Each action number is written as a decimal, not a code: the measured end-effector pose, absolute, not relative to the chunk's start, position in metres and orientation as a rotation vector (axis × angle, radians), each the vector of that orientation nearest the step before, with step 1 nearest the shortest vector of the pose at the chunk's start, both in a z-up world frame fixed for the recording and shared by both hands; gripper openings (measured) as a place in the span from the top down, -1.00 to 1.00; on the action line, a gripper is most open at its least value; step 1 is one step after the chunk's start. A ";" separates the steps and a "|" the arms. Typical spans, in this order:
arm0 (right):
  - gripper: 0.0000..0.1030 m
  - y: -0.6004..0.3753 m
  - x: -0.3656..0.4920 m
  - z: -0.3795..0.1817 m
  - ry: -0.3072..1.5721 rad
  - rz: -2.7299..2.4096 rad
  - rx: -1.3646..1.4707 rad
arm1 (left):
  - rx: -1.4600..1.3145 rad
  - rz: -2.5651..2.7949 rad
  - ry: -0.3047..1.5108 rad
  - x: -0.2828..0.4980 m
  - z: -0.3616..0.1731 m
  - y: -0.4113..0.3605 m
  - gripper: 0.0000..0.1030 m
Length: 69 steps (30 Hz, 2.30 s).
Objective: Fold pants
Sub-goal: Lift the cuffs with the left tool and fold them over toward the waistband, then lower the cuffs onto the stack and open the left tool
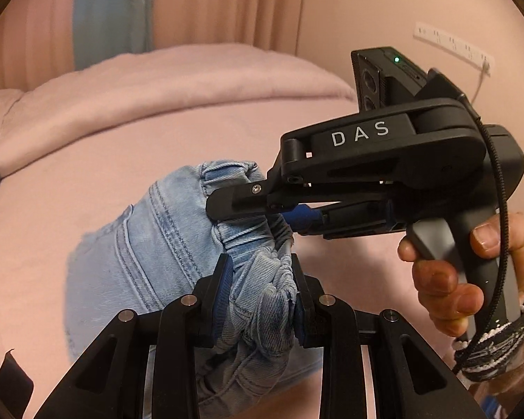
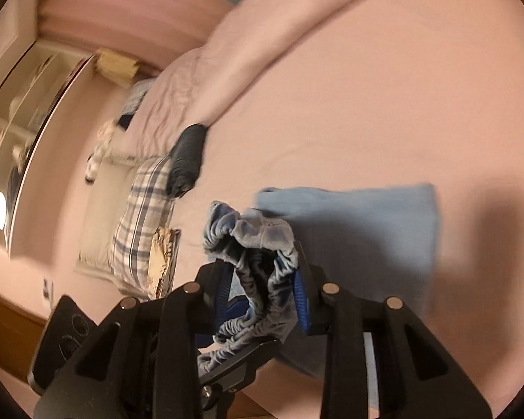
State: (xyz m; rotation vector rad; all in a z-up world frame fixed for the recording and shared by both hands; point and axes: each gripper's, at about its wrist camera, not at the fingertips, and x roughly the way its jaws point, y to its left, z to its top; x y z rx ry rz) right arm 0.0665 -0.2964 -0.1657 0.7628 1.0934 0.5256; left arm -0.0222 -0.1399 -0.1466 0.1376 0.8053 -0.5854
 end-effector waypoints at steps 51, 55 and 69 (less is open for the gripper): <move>0.49 -0.263 -0.007 -0.190 1.017 0.263 -0.101 | -0.053 -0.328 1.005 0.105 -0.192 -0.058 -0.16; 0.49 -0.265 0.000 -0.182 1.023 0.266 -0.092 | -0.040 -0.328 0.969 0.079 -0.174 -0.053 -0.16; 0.39 -0.245 0.056 -0.149 0.889 0.278 0.008 | 0.055 -0.339 0.973 0.007 -0.187 -0.028 -0.16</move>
